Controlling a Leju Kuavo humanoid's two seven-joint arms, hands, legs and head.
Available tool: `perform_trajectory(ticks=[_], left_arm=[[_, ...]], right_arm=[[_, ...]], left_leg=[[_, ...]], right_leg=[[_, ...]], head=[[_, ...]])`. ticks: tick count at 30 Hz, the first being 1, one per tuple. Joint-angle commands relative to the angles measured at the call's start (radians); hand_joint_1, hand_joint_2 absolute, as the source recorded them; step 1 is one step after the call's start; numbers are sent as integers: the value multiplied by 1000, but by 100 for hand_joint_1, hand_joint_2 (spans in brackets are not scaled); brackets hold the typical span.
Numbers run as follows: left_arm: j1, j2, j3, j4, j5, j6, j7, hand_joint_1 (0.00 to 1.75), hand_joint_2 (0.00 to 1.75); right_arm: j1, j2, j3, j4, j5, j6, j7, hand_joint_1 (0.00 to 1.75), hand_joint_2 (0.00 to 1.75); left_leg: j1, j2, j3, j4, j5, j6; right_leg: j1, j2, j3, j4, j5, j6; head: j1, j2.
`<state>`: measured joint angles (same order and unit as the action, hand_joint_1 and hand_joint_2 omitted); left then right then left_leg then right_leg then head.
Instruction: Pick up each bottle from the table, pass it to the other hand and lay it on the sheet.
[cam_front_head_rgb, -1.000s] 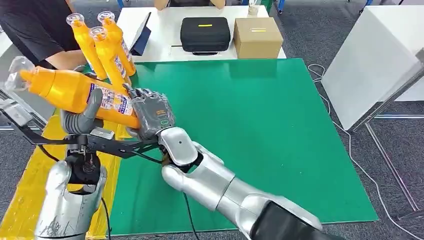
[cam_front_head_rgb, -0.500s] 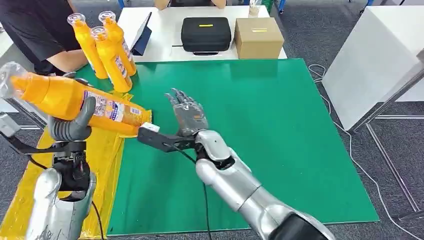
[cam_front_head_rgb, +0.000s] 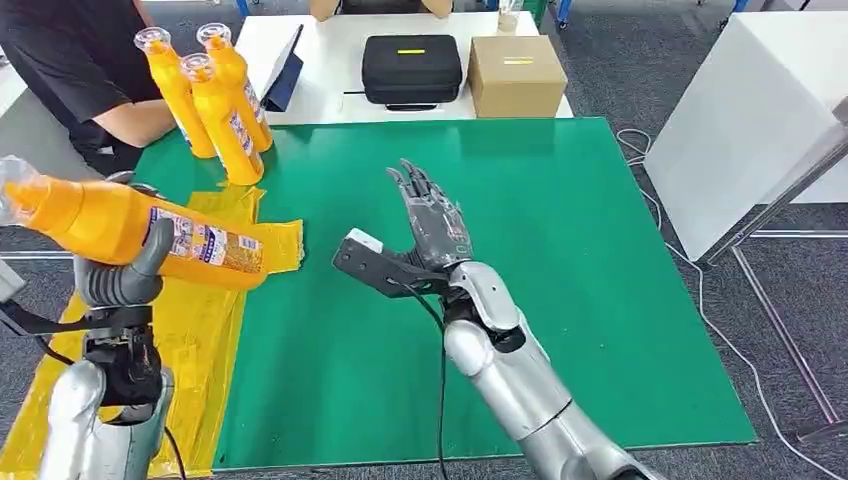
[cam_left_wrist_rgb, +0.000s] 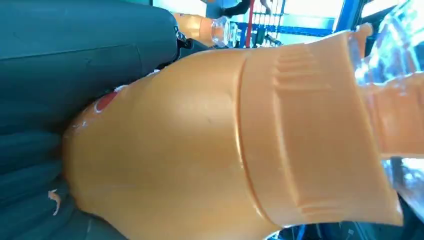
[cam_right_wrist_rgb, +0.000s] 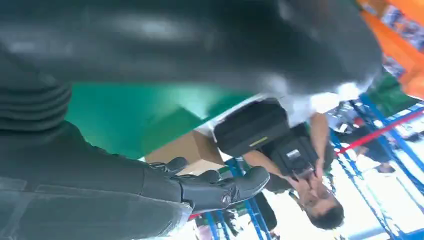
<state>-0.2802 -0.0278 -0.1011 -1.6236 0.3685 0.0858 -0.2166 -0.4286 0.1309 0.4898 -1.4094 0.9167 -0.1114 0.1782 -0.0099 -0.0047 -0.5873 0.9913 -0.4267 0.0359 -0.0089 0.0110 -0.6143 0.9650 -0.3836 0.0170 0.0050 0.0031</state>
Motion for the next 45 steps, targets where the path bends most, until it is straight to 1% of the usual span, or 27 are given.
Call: perform_trajectory(ticks=[1,2,3,4,5,6,7,9,12,13,14,15,17,20,26,27,29,30,35,36,37,38,40,41,42,43,45], left_arm=[[76,120,64,-23,-490,238,-152,175,175],[71,133,54,-23,-677,336,-167,175,175],[62,158,38,0,-969,453,-142,175,175],[48,176,32,38,-1280,552,-87,175,175],[33,189,14,67,-1363,543,-62,175,175],[21,196,-2,91,-1368,535,-58,175,175],[-11,195,-36,160,-1446,547,-40,175,175],[-70,174,-94,263,-1511,546,-20,175,175],[-166,131,-199,458,-1599,567,38,175,175],[-186,117,-232,528,-1646,579,63,175,175],[-196,104,-252,576,-1663,589,72,175,175],[-205,89,-271,624,-1691,603,86,175,175],[-220,60,-282,685,-1709,603,103,175,175],[-247,22,-287,734,-1733,594,122,175,175],[-250,27,-284,731,-1732,587,121,175,175],[-250,27,-284,731,-1732,587,121,175,175],[-250,27,-284,731,-1732,587,121,175,175],[-250,27,-284,731,-1732,587,121,175,175],[-250,27,-284,731,-1732,587,121,175,175],[-248,21,-282,734,-1734,570,118,175,175],[-253,15,-281,744,-1739,561,121,175,175],[-262,6,-283,770,-1760,555,129,175,175],[-275,-4,-269,828,-1781,556,162,175,175],[-276,-3,-268,850,-1789,557,165,175,175],[-280,-4,-263,884,-1801,567,175,175,175],[-283,-2,-260,920,-1814,577,178,175,175],[-285,-1,-252,970,-1834,587,195,175,175]], right_arm=[[220,-220,-62,-303,-97,-19,-90,0,0],[243,-232,-73,-330,-116,-14,-102,0,0],[260,-246,-78,-350,-120,-10,-101,0,0],[269,-257,-82,-358,-149,3,-104,0,0],[273,-266,-90,-360,-167,8,-100,0,0],[275,-274,-97,-361,-181,12,-100,0,0],[277,-292,-118,-359,-217,22,-105,0,0],[280,-309,-151,-370,-236,23,-106,0,0],[331,-359,-226,-422,-279,59,-118,0,0],[354,-385,-262,-439,-318,69,-141,0,0],[367,-395,-293,-450,-341,77,-155,0,0],[378,-395,-335,-468,-371,90,-173,0,0],[386,-392,-385,-500,-392,119,-175,0,0],[387,-406,-429,-519,-423,155,-179,0,0],[384,-397,-423,-512,-421,157,-180,0,0],[384,-397,-423,-512,-421,157,-180,0,0],[384,-397,-423,-512,-421,157,-180,0,0],[384,-397,-423,-512,-421,157,-180,0,0],[384,-397,-423,-512,-421,157,-180,0,0],[404,-411,-430,-525,-417,157,-184,0,0],[418,-427,-439,-532,-419,156,-191,0,0],[444,-436,-453,-548,-428,154,-203,0,0],[475,-441,-459,-561,-438,162,-227,0,0],[479,-438,-454,-560,-439,165,-233,0,0],[478,-439,-442,-555,-435,170,-239,0,0],[479,-435,-433,-552,-433,172,-242,0,0],[493,-427,-420,-559,-425,171,-249,0,0]], left_leg=[[2,-2,12,-4,-5,-4],[1,-3,4,-2,-2,-2],[1,-6,7,-1,-4,-3],[2,-4,8,0,-5,-3],[0,-4,3,0,-3,-2],[1,-4,5,0,-4,-3],[0,-5,2,-1,-2,-2],[0,-9,6,-1,-3,-3],[-1,-12,2,0,-2,-2],[-2,-10,1,-1,-2,-1],[-2,-13,3,-1,-2,-2],[-3,-10,3,-1,-1,0],[-3,-13,7,-1,-2,-1],[-4,-8,4,0,-2,1],[-3,-3,3,0,-3,1],[-3,-4,6,1,-5,0],[-3,-2,3,0,-4,1],[-3,-2,5,1,-5,0],[-3,-1,3,0,-4,2],[-2,-1,5,1,-5,1],[-3,-1,3,0,-4,1],[-2,-3,5,1,-6,1],[-3,-4,4,0,-4,2],[-3,-6,6,0,-5,1],[-3,-5,5,0,-5,1],[-2,-3,8,0,-6,0],[-3,0,5,-1,-5,2]], right_leg=[[2,-4,13,-4,-5,-1],[1,-4,6,-3,-2,0],[1,-7,9,-2,-5,0],[2,-6,10,-1,-6,-1],[0,-5,5,-1,-4,0],[1,-5,7,0,-7,2],[0,-5,4,-1,-5,2],[1,-10,9,-2,-6,2],[0,-13,6,-1,-5,3],[-1,-10,4,-2,-4,3],[0,-14,7,-2,-5,3],[-2,-11,5,-2,-4,3],[-1,-14,10,-3,-6,3],[-2,-8,6,-1,-5,4],[-2,-3,4,-1,-3,3],[-2,-4,7,-1,-5,3],[-2,-2,4,-1,-3,3],[-1,-3,6,-1,-4,3],[-1,-2,3,-1,-3,3],[0,-2,6,-1,-4,3],[-1,-2,4,-1,-3,3],[0,-4,6,-1,-5,3],[-1,-5,5,-1,-4,4],[0,-7,8,-1,-6,3],[-1,-5,6,-2,-5,3],[0,-5,9,-2,-5,3],[-1,-1,6,-2,-3,3]], head=[[0,0],[0,0],[0,0],[0,0],[1,0],[0,0],[0,0],[0,0],[1,0],[0,0],[0,0],[0,0],[0,0],[0,0],[0,0],[0,0],[0,0],[0,0],[0,0],[-1,0],[0,0],[-1,0],[0,0],[-1,0],[0,0],[0,0],[0,0]])
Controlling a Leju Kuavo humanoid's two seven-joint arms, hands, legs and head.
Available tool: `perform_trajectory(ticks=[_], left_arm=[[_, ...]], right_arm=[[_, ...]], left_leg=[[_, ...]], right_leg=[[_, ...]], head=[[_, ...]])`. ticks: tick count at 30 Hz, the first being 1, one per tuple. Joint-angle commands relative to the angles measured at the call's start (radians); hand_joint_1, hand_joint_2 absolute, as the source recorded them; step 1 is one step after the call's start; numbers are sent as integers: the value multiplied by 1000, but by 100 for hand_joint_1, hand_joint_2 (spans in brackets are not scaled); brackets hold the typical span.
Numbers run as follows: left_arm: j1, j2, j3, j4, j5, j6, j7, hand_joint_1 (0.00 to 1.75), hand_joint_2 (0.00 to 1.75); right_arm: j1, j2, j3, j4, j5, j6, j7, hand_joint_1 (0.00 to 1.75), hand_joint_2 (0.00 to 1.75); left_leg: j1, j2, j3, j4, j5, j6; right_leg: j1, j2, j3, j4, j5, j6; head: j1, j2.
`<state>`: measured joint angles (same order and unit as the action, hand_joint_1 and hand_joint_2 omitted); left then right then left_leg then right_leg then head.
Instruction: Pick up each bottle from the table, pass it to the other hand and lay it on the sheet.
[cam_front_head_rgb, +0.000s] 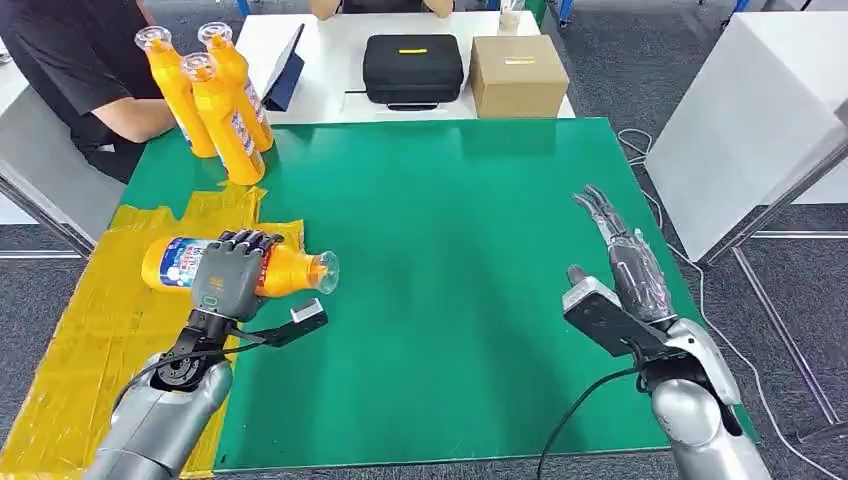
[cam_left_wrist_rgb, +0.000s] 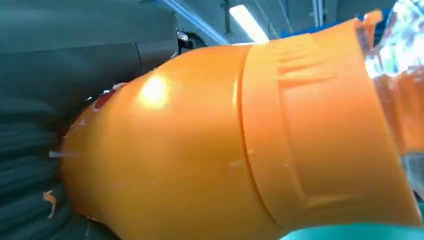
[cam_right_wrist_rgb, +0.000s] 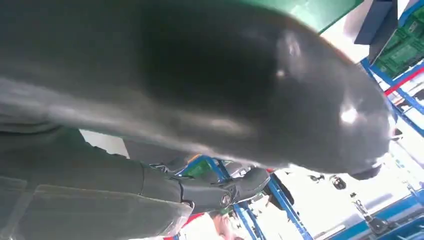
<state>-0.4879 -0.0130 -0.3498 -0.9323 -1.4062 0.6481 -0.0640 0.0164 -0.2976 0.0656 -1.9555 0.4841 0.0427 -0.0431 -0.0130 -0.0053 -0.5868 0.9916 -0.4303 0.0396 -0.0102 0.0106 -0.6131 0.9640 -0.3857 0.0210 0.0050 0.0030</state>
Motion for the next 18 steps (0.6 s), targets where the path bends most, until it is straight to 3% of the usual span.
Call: perform_trajectory(ticks=[1,3,10,18], left_arm=[[-78,-15,6,306,-69,23,56,175,175],[-83,1,35,358,-122,-2,146,175,175],[-42,48,163,408,-162,17,162,175,175],[-9,57,181,429,-165,24,174,175,175]], right_arm=[[65,3,13,-24,17,16,-34,0,0],[90,0,30,-40,34,18,-47,0,0],[61,-25,83,-12,48,24,-54,0,0],[41,-20,123,14,52,31,-55,0,0]], left_leg=[[1,1,7,-1,-3,-3],[1,-1,7,-1,-3,-3],[1,5,6,-1,-3,-3],[2,5,8,-2,-4,-3]], right_leg=[[1,0,7,-1,-2,-1],[1,-2,7,-1,-3,-1],[1,4,5,-1,-1,-1],[1,4,7,-1,-2,-1]], head=[[0,0],[0,0],[0,0],[0,0]])
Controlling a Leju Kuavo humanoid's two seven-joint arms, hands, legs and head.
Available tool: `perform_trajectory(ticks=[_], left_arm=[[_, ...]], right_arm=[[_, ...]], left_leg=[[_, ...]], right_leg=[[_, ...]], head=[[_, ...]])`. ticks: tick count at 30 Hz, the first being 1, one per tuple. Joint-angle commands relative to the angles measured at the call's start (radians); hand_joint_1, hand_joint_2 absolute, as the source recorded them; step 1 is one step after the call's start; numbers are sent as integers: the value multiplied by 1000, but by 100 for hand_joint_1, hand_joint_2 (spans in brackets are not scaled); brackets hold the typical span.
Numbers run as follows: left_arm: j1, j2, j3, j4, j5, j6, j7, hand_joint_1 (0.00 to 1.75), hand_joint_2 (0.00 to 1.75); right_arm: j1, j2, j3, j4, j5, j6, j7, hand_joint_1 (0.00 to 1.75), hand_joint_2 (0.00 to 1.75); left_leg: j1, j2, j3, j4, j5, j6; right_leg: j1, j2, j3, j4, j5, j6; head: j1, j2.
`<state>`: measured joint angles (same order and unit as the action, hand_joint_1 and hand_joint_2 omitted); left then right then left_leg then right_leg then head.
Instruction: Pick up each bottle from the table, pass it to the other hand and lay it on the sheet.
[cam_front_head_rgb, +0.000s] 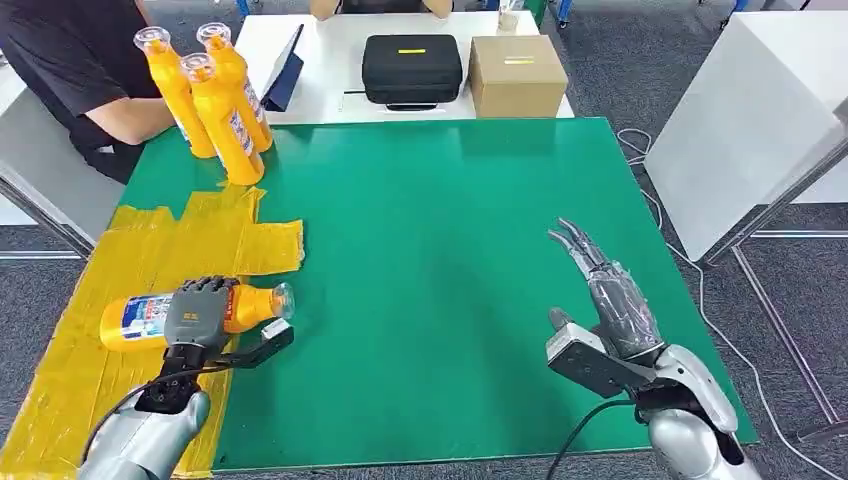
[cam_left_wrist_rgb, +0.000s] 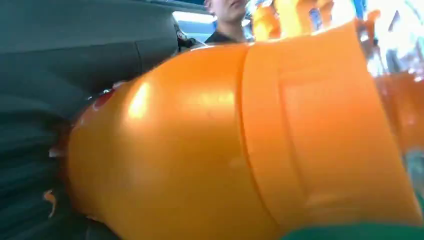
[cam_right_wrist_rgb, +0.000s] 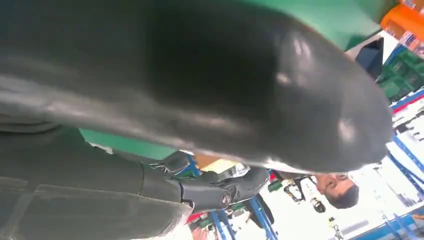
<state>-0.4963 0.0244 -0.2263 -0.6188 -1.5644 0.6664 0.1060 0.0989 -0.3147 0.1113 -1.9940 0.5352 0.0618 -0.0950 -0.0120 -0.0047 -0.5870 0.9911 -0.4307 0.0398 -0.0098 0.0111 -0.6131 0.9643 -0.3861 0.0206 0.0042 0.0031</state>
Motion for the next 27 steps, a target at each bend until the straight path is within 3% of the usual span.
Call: perform_trajectory(ticks=[1,3,4,5,6,7,27], left_arm=[[-1,18,59,121,-6,7,6,175,175],[2,16,60,123,-6,6,6,166,175],[0,16,57,123,-6,-1,1,87,175],[0,16,57,123,-6,-1,1,51,175],[1,16,51,122,-6,-3,-3,0,175],[-4,17,34,125,-6,-30,-25,0,0],[-20,-15,23,107,-6,13,-131,0,0]], right_arm=[[-30,-14,79,45,1,10,-7,0,0],[-25,-14,80,43,1,7,-10,0,0],[-26,-11,84,41,1,7,-10,0,0],[-26,-11,84,41,1,7,-10,0,0],[-28,-7,87,38,3,5,-8,0,0],[-32,1,87,35,9,3,-3,0,0],[20,-7,54,-10,17,-2,11,0,0]], left_leg=[[0,4,6,-2,-2,-3],[0,3,8,-2,-3,-3],[1,3,7,-1,-3,-3],[0,3,6,-2,-2,-3],[0,4,8,-2,-3,-4],[0,3,7,-1,-2,-3],[0,0,7,-1,-2,-2]], right_leg=[[0,3,6,-2,-1,-1],[0,2,8,-2,-2,-1],[1,2,7,-2,-1,-1],[0,2,6,-2,-1,-1],[0,2,8,-2,-2,-1],[0,2,6,-2,-1,-1],[0,-2,7,-1,-2,-1]], head=[[0,0],[1,0],[1,0],[0,0],[0,0],[0,0],[0,0]])
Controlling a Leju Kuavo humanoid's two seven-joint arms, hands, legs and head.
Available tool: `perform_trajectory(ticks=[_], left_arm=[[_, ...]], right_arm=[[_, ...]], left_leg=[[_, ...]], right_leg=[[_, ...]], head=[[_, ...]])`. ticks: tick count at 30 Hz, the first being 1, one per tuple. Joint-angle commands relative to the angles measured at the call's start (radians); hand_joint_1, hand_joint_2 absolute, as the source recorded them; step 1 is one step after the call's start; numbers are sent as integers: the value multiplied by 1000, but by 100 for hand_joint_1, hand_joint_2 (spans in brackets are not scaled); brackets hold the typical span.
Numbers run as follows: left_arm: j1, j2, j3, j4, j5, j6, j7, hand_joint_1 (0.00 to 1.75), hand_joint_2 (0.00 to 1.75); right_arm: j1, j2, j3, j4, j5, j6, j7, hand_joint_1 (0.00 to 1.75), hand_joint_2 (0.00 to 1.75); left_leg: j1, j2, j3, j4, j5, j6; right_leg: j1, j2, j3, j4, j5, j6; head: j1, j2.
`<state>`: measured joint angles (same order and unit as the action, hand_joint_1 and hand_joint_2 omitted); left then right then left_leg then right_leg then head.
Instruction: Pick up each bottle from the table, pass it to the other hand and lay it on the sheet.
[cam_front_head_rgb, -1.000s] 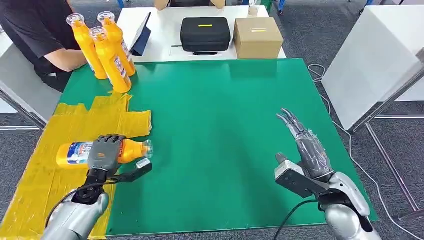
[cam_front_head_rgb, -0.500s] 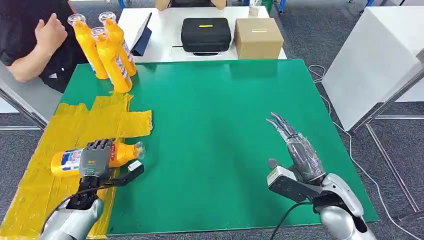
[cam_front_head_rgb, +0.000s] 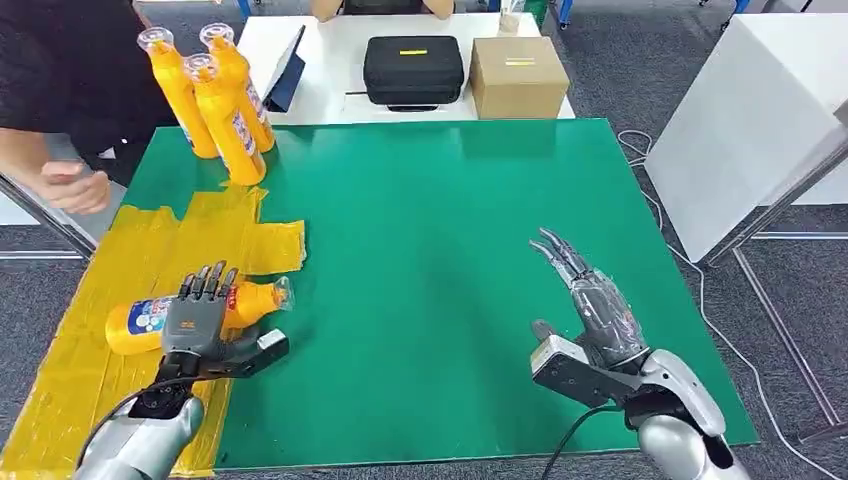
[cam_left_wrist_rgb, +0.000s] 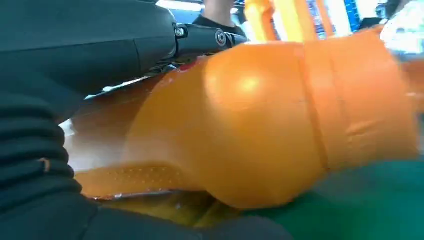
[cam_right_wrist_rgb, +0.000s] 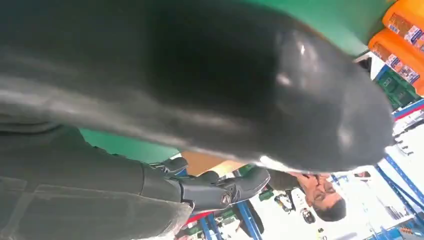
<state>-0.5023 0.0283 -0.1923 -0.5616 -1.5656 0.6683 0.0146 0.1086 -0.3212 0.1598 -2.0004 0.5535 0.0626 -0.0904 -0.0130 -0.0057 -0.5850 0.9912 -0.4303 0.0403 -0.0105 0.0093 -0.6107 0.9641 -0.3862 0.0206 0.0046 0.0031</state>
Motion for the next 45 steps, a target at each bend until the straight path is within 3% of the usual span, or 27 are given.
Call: perform_trajectory(ticks=[1,5,7,10,13,15,17,19,20,22,27,28,30,33,35,45], left_arm=[[-11,-26,2,40,6,21,-65,0,0],[17,-54,65,-117,150,17,-210,0,0],[63,-57,98,-368,404,-95,-325,0,0],[107,-23,111,-673,582,-291,-244,0,0],[109,-21,119,-686,612,-311,-240,0,0],[63,-19,147,-769,922,-442,-291,0,0],[-32,13,118,-808,1078,-568,-212,0,0],[-172,35,69,-739,1276,-684,-200,0,0],[-304,25,35,-638,1320,-678,-172,0,0],[-392,12,-4,-555,1350,-661,-157,0,0],[-358,35,-43,-577,1380,-627,-166,0,0],[-378,26,-46,-553,1435,-669,-156,0,0],[-444,-19,-51,-462,1494,-696,-145,0,0],[-546,-95,-69,-280,1551,-671,-153,0,0],[-581,-118,-78,-212,1561,-659,-160,0,0],[-612,-171,-50,-149,1631,-698,-152,0,0]], right_arm=[[15,0,3,-6,-1,-5,8,0,0],[31,14,-7,-22,3,-22,9,0,0],[-17,20,7,14,2,-35,-4,0,0],[-135,43,44,98,16,-34,3,0,0],[-161,48,54,112,16,-32,4,0,0],[-302,89,82,189,1,-30,9,0,0],[-432,115,102,265,-25,-38,18,0,0],[-521,145,106,326,-81,-95,-39,0,0],[-607,183,119,401,-110,-136,-85,0,0],[-681,207,154,472,-111,-158,-85,0,0],[-659,185,177,447,-119,-183,-77,0,0],[-681,212,176,470,-146,-191,-96,0,0],[-758,264,200,555,-181,-187,-122,0,0],[-927,385,233,791,-136,-248,-66,0,0],[-978,431,219,887,-154,-240,-25,0,0],[-970,467,143,909,-70,-343,15,0,0]], left_leg=[[1,1,3,-1,-2,-2],[1,-1,5,0,-3,-3],[1,-1,4,1,-3,-4],[2,3,0,3,-3,-3],[2,6,0,2,-2,-3],[2,5,3,0,-2,-3],[3,10,-1,4,-2,-3],[4,11,-5,6,-2,-4],[4,7,-6,5,0,-3],[4,3,-6,7,3,-5],[3,4,2,1,6,-5],[2,4,1,0,6,-4],[3,3,1,3,4,-5],[3,4,-4,4,6,-3],[2,4,-3,3,7,-3],[2,0,-1,1,8,-4]], right_leg=[[0,0,3,-1,-1,-1],[1,-2,5,0,-3,-1],[2,-3,5,0,-3,-1],[2,2,0,1,-1,-1],[2,6,0,0,0,-1],[1,5,2,-1,0,-1],[3,9,-2,2,1,-1],[4,10,-5,4,2,-2],[3,7,-6,4,3,-1],[4,2,-6,5,2,-2],[2,3,1,0,5,-2],[2,3,1,1,5,-2],[2,2,1,3,3,-2],[2,2,-4,4,5,-2],[2,2,-4,4,5,-2],[2,0,-1,2,4,-1]], head=[[0,0],[0,0],[0,0],[0,0],[0,0],[0,0],[0,0],[0,0],[0,0],[0,0],[0,0],[0,0],[0,0],[0,0],[0,0],[0,0]])
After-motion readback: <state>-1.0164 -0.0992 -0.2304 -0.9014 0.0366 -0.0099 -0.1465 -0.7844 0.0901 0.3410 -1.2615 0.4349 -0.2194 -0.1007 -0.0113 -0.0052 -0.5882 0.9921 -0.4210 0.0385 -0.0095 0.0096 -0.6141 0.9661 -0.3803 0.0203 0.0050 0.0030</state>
